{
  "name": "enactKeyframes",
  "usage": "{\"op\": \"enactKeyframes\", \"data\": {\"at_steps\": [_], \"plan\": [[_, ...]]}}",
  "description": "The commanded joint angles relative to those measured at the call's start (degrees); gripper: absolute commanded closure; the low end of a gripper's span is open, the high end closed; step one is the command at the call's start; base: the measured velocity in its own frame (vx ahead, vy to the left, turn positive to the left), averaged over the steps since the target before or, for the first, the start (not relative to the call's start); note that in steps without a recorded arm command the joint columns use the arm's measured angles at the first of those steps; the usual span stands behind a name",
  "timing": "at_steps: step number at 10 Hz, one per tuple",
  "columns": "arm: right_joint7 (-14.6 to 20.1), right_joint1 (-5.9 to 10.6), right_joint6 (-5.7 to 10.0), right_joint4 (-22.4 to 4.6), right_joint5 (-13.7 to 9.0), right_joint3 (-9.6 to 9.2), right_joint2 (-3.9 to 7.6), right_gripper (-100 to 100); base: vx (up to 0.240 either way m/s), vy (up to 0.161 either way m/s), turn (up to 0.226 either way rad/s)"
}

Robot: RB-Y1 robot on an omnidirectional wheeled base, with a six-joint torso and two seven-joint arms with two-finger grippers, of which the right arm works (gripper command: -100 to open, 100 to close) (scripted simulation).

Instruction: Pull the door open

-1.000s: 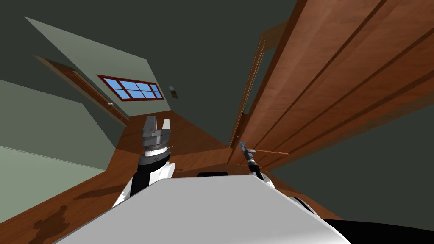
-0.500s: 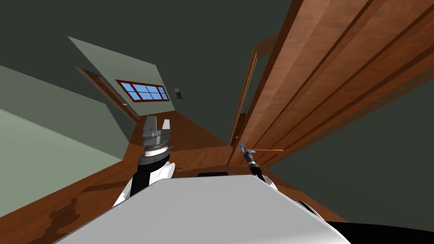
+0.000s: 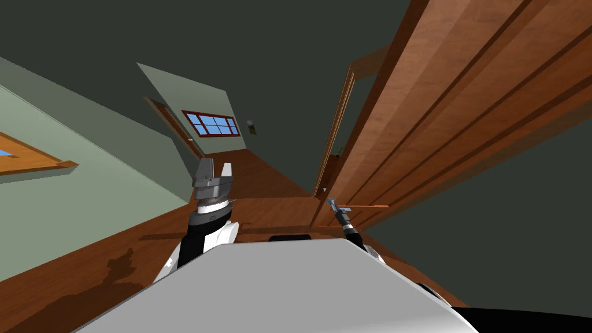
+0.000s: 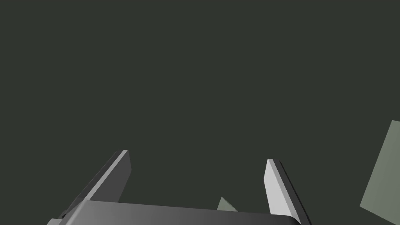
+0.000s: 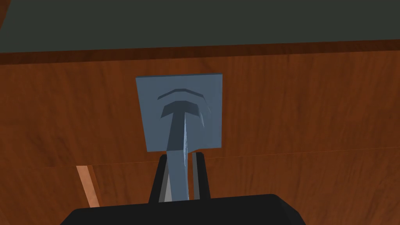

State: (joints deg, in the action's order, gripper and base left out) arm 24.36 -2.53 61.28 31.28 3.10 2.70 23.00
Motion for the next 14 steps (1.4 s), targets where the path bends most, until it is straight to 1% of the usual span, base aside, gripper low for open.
{"op": "enactKeyframes", "data": {"at_steps": [1,2,3,6,7,8,10,14], "plan": [[0.6,-0.79,1.37,-0.2,0.4,-0.35,0.36,100,-0.178,-0.044,0.091],[1.2,-1.43,2.3,-0.2,0.7,-0.57,0.79,100,-0.208,-0.077,0.112],[1.2,-1.43,2.3,-0.2,0.7,-0.57,0.79,100,-0.16,-0.066,0.056],[2.4,-2.94,4.48,-0.2,1.4,-1.08,1.78,100,-0.138,-0.052,0.098],[2.2,-2.97,3.44,0.6,1.3,-1.05,1.5,100,-0.063,-0.025,0.031],[2.5,-3.26,4.34,0.1,1.4,-1.22,1.69,100,-0.123,-0.046,0.159],[2.6,-3.41,5.09,-0.3,1.5,-1.27,1.9,100,-0.16,-0.063,0.131],[3.2,-3.92,7.55,-1.9,1.8,-1.43,2.61,100,-0.219,-0.081,0.174]]}}
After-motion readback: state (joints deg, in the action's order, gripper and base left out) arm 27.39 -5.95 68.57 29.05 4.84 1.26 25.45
